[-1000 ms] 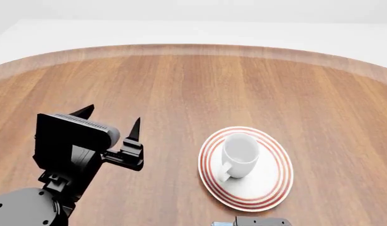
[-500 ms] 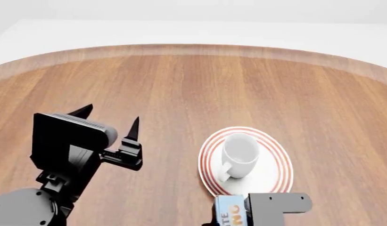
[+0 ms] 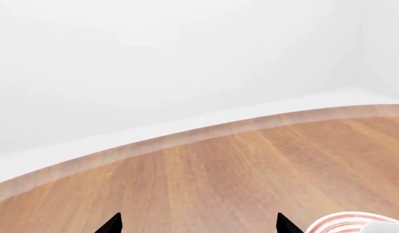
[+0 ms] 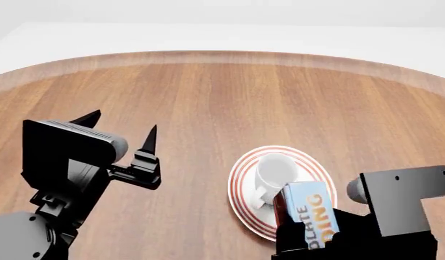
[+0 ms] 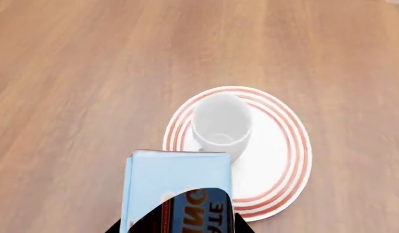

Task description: Pick up the white mug and put it on the plate, and put the chocolate pudding to the right of the plate.

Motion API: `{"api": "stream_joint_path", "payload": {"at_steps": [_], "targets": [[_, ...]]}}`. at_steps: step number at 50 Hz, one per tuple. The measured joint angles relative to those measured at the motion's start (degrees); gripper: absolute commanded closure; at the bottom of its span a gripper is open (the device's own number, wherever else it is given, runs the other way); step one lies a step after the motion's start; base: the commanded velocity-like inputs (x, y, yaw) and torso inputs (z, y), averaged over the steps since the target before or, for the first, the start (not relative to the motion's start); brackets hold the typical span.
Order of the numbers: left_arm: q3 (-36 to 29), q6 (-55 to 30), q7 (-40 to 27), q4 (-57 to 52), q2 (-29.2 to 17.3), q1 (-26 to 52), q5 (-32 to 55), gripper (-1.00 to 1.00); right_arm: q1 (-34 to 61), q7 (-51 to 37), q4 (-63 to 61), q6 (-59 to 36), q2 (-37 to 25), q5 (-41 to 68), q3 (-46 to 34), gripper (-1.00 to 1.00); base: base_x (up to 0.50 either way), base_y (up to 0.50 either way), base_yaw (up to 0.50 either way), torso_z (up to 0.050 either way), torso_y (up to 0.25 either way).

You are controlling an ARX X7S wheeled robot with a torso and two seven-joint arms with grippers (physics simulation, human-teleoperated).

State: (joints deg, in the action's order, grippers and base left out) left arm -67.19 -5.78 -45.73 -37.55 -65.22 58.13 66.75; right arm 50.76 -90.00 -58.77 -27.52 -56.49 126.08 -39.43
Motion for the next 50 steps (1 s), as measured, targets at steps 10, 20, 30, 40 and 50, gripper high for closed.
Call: {"api": "stream_joint_path", "payload": {"at_steps": [10, 20, 30, 40, 50], "targets": [[0.61, -0.74, -0.38, -1.01, -0.43, 1.06, 0.68, -1.0, 14.18, 0.2, 0.87, -1.66, -12.3, 7.39, 0.79, 1.0, 0.0, 0.0, 0.0, 0.0, 0.0], [0.74, -0.39, -0.45, -1.06, -0.74, 0.74, 0.57, -1.0, 24.16, 1.35, 6.46, -10.47, -20.47, 4.38, 2.97, 1.0, 0.0, 0.0, 0.0, 0.0, 0.0], [0.61, 0.18, -0.35, -0.66, -0.84, -0.05, 0.15, -1.0, 34.35, 7.83, 11.86, -23.88, -20.28, -9.07, 6.52, 1.0, 0.0, 0.0, 0.0, 0.0, 0.0], [0.41, 0.92, -0.1, 0.04, -0.86, -1.03, -0.33, -1.0, 37.32, 22.58, 17.76, -28.57, -15.61, -32.75, 7.11, 1.0, 0.0, 0.0, 0.0, 0.0, 0.0], [0.17, 1.43, 0.13, 0.71, -0.68, -1.88, -0.73, -1.0, 37.78, 38.59, 27.56, -25.35, -9.36, -57.86, 0.65, 1.0, 0.0, 0.0, 0.0, 0.0, 0.0]]}}
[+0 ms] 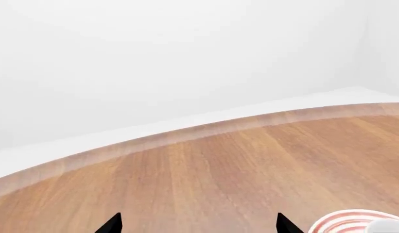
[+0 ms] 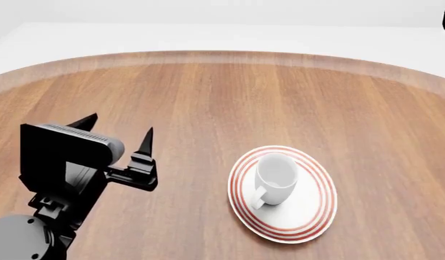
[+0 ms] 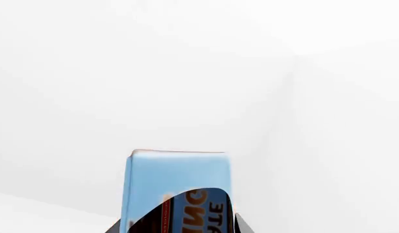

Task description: Pick up the white mug and put it on the plate, and put the chocolate pudding to the right of the plate.

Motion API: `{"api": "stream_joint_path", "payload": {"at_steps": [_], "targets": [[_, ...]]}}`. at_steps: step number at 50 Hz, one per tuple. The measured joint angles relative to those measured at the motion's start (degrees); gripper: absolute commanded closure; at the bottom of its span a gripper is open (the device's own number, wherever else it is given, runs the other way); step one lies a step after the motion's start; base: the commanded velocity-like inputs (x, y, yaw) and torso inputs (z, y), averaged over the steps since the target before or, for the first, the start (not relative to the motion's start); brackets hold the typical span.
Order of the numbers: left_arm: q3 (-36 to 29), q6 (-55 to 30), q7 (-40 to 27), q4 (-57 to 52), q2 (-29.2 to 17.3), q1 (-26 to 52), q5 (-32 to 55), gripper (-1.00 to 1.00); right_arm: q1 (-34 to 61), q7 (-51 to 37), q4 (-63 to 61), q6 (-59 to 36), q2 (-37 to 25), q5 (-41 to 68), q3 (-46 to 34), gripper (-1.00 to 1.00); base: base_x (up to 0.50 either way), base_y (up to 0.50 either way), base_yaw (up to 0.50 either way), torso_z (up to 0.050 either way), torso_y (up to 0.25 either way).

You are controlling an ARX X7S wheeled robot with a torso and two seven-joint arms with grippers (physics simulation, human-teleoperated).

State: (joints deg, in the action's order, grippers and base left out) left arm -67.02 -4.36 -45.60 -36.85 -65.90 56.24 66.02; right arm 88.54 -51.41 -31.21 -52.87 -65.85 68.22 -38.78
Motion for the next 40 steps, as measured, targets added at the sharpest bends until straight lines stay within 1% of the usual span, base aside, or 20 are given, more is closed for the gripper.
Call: {"api": "stream_joint_path", "payload": {"at_steps": [5, 10, 16, 22, 29, 35, 40], "targets": [[-0.07, 0.16, 0.11, 0.29, 0.06, -0.3, -0.1, -1.0, 0.25, 7.15, 8.26, 2.88, 4.01, -8.27, -3.01, 1.0, 0.0, 0.0, 0.0, 0.0, 0.0], [-0.12, 0.26, 0.2, 0.53, 0.14, -0.55, -0.17, -1.0, 1.44, 13.58, 17.49, 3.73, 8.44, -12.58, -5.24, 1.0, 0.0, 0.0, 0.0, 0.0, 0.0], [-0.17, 0.3, 0.32, 0.81, 0.3, -0.74, -0.24, -1.0, 4.58, 20.81, 30.12, 2.63, 14.27, -15.34, -7.31, 1.0, 0.0, 0.0, 0.0, 0.0, 0.0], [-0.23, 0.34, 0.54, 1.22, 0.57, -0.93, -0.28, -1.0, 8.36, 28.21, 45.57, 1.85, 20.84, -17.79, -9.65, 1.0, 0.0, 0.0, 0.0, 0.0, 0.0], [-0.22, 0.32, 0.74, 1.51, 0.71, -1.03, -0.19, -1.0, 12.53, 35.99, 64.6, 3.32, 28.28, -21.31, -12.36, 1.0, 0.0, 0.0, 0.0, 0.0, 0.0], [-0.19, 0.33, 0.94, 1.76, 0.79, -1.09, -0.12, -1.0, 15.44, 42.35, 78.41, 4.67, 33.5, -24.52, -15.26, 1.0, 0.0, 0.0, 0.0, 0.0, 0.0], [-0.23, 0.41, 1.13, 2.06, 0.96, -1.27, -0.19, -1.0, 16.89, 47.55, 87.63, 5.51, 37.06, -27.53, -18.3, 1.0, 0.0, 0.0, 0.0, 0.0, 0.0]]}}
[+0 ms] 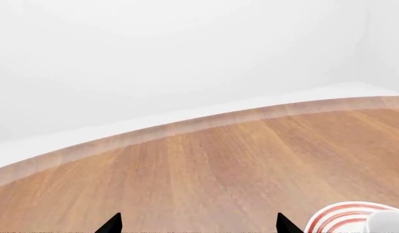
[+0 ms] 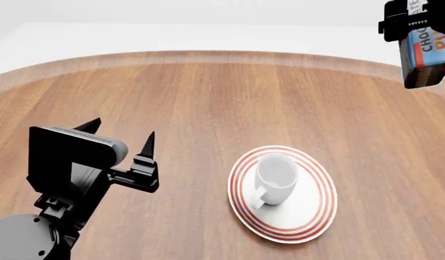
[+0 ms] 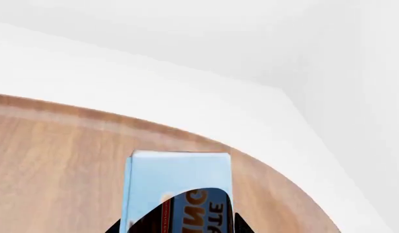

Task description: Pick up the white mug and put it on the plate, and put the chocolate pudding to the right of the plate.

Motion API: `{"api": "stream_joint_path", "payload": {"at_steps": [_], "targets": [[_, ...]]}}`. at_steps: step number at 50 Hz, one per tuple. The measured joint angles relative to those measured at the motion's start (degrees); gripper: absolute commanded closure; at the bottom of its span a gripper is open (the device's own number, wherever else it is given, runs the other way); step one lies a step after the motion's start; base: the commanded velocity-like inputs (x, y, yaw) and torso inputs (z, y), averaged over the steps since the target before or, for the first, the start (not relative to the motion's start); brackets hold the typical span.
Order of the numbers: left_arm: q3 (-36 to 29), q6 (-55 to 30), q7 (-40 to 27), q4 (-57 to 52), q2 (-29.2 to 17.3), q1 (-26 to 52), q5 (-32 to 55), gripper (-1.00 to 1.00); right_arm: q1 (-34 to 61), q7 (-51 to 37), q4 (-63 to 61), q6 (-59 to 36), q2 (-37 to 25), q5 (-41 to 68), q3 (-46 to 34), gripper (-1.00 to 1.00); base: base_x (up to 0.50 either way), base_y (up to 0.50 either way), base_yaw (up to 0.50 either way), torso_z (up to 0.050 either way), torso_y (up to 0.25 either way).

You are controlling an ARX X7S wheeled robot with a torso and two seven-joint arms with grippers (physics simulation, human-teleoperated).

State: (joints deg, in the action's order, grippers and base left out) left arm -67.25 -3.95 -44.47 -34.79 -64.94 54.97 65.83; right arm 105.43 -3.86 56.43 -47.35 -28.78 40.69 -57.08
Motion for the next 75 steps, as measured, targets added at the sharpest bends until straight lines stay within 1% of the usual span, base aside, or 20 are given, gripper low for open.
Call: {"api": "stream_joint_path", "payload": {"at_steps": [5, 13, 19, 25, 37, 50, 61, 75], "targets": [[-0.02, 0.22, 0.16, 0.22, -0.04, -0.28, -0.04, -1.0, -0.07, 4.84, 4.0, -0.95, 1.61, -3.14, -4.07, 1.0, 0.0, 0.0, 0.0, 0.0, 0.0], [0.08, 0.5, 0.29, 0.34, -0.24, -0.56, -0.01, -1.0, -1.63, 11.23, -0.02, -5.3, 0.18, -5.99, -10.17, 1.0, 0.0, 0.0, 0.0, 0.0, 0.0], [0.13, 0.5, 0.31, 0.4, -0.32, -0.65, 0.03, -1.0, -3.01, 15.02, -1.63, -6.23, -0.51, -7.35, -13.35, 1.0, 0.0, 0.0, 0.0, 0.0, 0.0], [0.34, 0.3, 0.25, 0.26, -0.62, -0.4, 0.2, -1.0, -4.5, 17.63, 0.49, -4.63, 0.02, -8.29, -14.87, 1.0, 0.0, 0.0, 0.0, 0.0, 0.0], [0.7, 0.14, -0.15, -0.35, -1.59, -0.26, 0.23, -1.0, -8.44, 21.35, 12.09, 3.87, 3.66, -9.97, -15.08, 1.0, 0.0, 0.0, 0.0, 0.0, 0.0], [0.58, -0.06, -0.29, -0.21, -1.26, -0.55, -0.05, -1.0, -13.07, 20.56, 16.82, 7.19, 4.11, -9.42, -7.79, 1.0, 0.0, 0.0, 0.0, 0.0, 0.0], [0.2, 0.15, 0.05, 0.63, -0.25, -1.26, -0.51, -1.0, -18.56, 17.46, 18.07, 4.79, 3.29, -11.32, 3.43, 1.0, 0.0, 0.0, 0.0, 0.0, 0.0], [0.01, 0.65, 0.35, 1.24, 0.25, -2.08, -0.83, -1.0, -22.76, 16.12, 18.56, 2.71, 3.46, -19.72, 17.96, 1.0, 0.0, 0.0, 0.0, 0.0, 0.0]]}}
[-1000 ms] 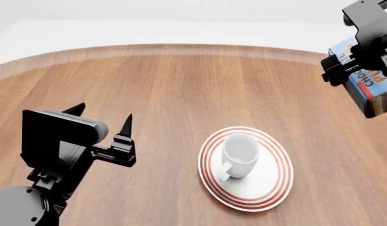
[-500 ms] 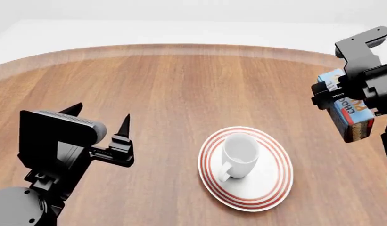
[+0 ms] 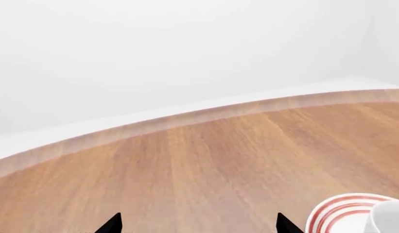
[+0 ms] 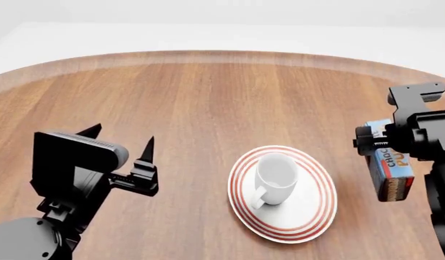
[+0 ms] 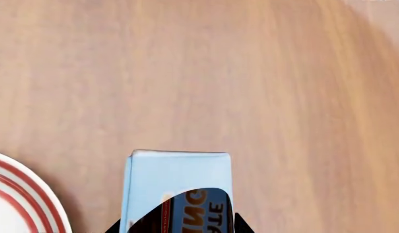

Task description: Pick up the white mug and put it on the plate, and put the chocolate pudding to the right of the plate.

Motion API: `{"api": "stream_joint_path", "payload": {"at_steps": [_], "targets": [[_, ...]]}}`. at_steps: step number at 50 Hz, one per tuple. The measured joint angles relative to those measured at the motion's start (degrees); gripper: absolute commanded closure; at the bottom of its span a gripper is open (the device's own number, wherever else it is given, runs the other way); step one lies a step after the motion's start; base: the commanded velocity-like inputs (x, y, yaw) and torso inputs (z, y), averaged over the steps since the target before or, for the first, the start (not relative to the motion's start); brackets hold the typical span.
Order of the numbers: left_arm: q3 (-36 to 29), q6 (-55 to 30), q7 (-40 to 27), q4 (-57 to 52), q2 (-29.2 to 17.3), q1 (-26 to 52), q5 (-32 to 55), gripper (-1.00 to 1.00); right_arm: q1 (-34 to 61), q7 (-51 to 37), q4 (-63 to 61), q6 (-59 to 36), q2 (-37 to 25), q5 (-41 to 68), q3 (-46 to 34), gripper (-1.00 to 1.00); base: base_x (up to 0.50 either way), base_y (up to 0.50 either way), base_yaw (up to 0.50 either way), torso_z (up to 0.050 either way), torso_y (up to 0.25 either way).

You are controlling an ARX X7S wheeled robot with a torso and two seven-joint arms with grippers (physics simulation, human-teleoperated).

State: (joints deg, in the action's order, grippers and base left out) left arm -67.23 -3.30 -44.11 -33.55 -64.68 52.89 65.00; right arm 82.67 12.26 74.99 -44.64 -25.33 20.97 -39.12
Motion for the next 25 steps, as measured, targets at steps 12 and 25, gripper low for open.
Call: {"api": "stream_joint_path", "payload": {"at_steps": [12, 25], "targets": [[-0.1, 0.4, 0.13, 0.36, 0.28, -0.64, -0.34, -1.0, -1.44, -0.36, 0.01, -0.44, -0.07, -7.03, 9.1, 1.0, 0.0, 0.0, 0.0, 0.0, 0.0], [-0.13, 0.33, 0.11, 0.48, 0.54, -0.91, -0.53, -1.0, -3.45, -0.35, 0.01, 0.8, -0.45, -11.54, 16.65, 1.0, 0.0, 0.0, 0.0, 0.0, 0.0]]}}
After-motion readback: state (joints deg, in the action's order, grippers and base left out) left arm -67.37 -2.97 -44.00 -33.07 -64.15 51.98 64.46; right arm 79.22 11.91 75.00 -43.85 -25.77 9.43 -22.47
